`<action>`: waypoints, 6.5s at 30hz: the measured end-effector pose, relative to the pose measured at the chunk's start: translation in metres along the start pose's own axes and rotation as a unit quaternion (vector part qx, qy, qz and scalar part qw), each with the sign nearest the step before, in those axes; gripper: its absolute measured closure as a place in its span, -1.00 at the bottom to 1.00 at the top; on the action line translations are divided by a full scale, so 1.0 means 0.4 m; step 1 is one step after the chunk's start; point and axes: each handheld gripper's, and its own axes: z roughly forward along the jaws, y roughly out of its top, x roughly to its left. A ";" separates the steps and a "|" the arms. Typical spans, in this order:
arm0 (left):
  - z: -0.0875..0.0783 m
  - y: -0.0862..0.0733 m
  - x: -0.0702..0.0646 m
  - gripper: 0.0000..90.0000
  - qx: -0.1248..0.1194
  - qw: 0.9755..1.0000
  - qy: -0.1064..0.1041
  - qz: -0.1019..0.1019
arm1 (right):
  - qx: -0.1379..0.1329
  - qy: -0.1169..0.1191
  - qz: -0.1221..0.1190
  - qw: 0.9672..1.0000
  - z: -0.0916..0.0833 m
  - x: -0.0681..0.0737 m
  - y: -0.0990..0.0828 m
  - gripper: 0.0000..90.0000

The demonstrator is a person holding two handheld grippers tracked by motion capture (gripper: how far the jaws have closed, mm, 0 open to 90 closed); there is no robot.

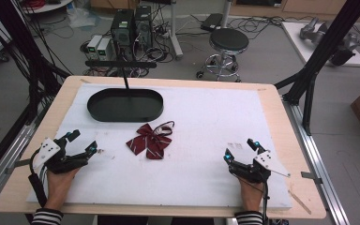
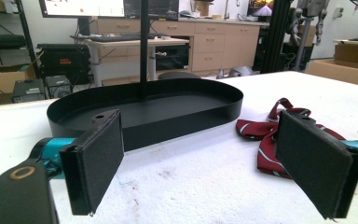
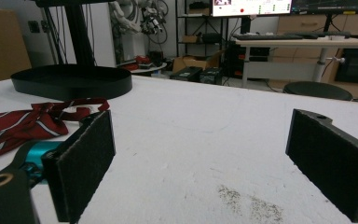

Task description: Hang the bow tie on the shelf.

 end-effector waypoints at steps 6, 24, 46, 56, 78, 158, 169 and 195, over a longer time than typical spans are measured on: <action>0.001 0.000 -0.002 -0.64 0.002 1.000 0.001 0.005 | -0.001 0.003 0.004 1.000 -0.001 -0.003 0.000 -0.84; 0.003 0.003 0.003 -0.65 0.010 1.000 -0.005 0.000 | -0.002 0.001 0.006 1.000 -0.001 -0.001 0.000 -0.84; 0.104 0.155 -0.015 -0.63 0.067 0.996 -0.034 0.057 | -0.006 0.003 0.004 1.000 -0.002 -0.002 -0.001 -0.84; 0.204 0.244 -0.072 -0.63 0.084 0.992 -0.072 0.066 | -0.007 0.002 0.002 1.000 -0.002 -0.003 -0.001 -0.84; 0.422 0.244 -0.192 -0.61 0.210 0.956 -0.164 0.121 | -0.008 0.001 0.005 1.000 -0.003 -0.002 -0.001 -0.84; 0.662 0.129 -0.325 0.71 0.475 0.846 -0.129 0.204 | -0.017 -0.005 0.010 1.000 -0.008 -0.003 -0.003 -0.84; 0.655 0.135 -0.325 0.96 0.471 0.847 -0.128 0.208 | -0.017 -0.005 0.010 1.000 -0.008 -0.003 -0.003 -0.84; 0.585 0.247 -0.264 0.97 0.327 0.918 -0.140 0.176 | -0.017 -0.005 0.009 1.000 -0.008 -0.002 -0.003 -0.84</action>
